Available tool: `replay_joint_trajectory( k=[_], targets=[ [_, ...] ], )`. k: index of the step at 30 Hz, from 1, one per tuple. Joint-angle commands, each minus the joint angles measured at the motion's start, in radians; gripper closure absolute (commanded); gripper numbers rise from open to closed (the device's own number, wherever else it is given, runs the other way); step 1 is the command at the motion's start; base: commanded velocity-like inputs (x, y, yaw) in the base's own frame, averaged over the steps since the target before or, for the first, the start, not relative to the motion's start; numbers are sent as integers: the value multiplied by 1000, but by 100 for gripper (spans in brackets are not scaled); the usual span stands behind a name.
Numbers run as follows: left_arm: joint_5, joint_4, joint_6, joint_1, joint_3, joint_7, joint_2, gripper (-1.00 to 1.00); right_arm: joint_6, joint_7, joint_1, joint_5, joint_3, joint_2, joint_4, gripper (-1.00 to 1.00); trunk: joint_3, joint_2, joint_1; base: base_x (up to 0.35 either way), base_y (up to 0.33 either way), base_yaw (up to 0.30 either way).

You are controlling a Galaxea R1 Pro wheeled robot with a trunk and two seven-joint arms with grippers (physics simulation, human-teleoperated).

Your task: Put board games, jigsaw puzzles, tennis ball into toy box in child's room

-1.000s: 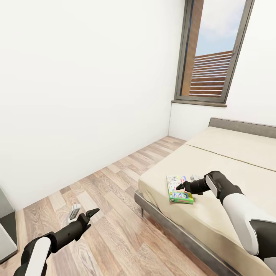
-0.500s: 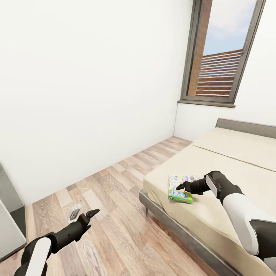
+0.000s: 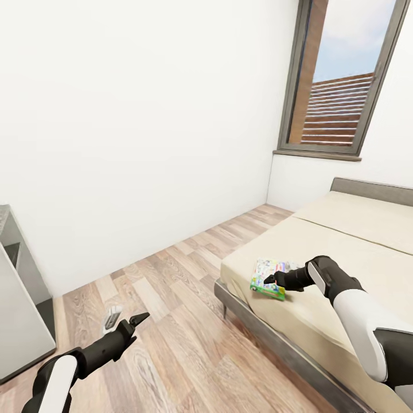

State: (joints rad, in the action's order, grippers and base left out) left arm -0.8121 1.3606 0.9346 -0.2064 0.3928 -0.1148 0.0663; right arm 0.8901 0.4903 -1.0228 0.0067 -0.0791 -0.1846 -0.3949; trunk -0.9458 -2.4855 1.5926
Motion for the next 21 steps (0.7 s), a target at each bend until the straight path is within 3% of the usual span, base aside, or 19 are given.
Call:
replay_joint_trajectory(
  k=[1,21],
  targets=[
    [8,0,6,-1,3,-9,1,-100,6,2,0,1,-5,0,-1,-100,-1,0,0,-25,0,15],
    [9,0,6,-1,3,-9,1,-100,6,2,0,1,-5,1,-1,-100,-1,0,0,-6,0,56]
  ],
)
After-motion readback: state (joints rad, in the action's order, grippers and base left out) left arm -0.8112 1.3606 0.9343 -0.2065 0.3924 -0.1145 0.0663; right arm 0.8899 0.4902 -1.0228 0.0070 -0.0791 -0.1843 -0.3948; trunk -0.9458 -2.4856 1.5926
